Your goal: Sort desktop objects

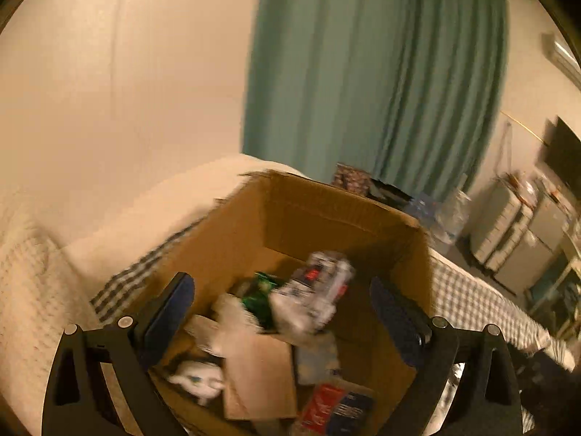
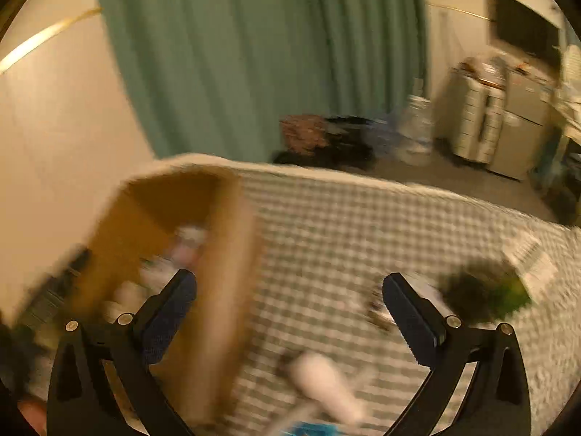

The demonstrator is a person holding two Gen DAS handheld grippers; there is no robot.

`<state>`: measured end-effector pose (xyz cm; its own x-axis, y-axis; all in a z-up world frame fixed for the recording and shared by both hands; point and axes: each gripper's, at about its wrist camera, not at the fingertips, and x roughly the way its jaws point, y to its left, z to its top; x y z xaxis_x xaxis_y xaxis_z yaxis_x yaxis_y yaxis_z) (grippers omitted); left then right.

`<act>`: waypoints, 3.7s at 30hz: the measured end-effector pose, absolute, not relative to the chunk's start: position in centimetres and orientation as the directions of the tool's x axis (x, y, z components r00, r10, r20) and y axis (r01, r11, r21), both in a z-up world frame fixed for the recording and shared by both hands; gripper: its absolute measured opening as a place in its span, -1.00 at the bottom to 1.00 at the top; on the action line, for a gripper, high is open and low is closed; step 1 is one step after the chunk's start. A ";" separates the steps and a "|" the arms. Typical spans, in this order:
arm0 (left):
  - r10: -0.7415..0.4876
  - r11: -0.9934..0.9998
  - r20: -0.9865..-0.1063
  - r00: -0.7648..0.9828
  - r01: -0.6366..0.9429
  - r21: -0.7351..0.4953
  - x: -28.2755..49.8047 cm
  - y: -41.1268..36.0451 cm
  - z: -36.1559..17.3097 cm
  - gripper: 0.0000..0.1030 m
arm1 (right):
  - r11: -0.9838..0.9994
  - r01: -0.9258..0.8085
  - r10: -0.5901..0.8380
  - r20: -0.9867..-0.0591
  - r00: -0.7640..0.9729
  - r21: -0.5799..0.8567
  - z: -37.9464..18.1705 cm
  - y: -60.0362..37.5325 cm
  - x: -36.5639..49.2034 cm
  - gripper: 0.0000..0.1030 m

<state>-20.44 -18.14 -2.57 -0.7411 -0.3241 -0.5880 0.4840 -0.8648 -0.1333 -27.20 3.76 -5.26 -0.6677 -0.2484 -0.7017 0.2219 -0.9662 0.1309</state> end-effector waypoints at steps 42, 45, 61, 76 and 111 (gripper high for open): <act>-0.168 -0.976 -0.859 -0.484 -0.039 0.214 -26.7 3.6 -20.0 1.00 | -0.999 0.039 -0.003 -0.713 -0.701 -0.035 -12.7 26.7 -35.1 1.00; -0.156 -0.979 -0.859 -0.488 -0.041 0.201 -26.7 3.5 -20.2 1.00 | -0.992 0.027 0.069 -0.708 -0.702 -0.123 -13.8 25.7 -35.6 1.00; -0.036 -0.994 -0.852 -0.523 -0.073 0.087 -25.4 2.4 -18.2 0.25 | -0.990 -0.134 0.122 -0.681 -0.722 -0.035 -13.0 27.3 -32.1 0.79; 0.081 -0.996 -0.771 -0.632 -0.088 -0.033 -24.1 0.9 -13.5 0.23 | -0.985 -0.103 -0.004 -0.622 -0.783 0.136 -9.2 25.9 -27.7 0.79; 0.298 -0.949 -0.606 -0.738 -0.163 -0.269 -23.9 -1.3 -9.3 0.37 | -0.984 -0.071 -0.041 -0.592 -0.805 0.165 -5.9 22.2 -24.8 0.76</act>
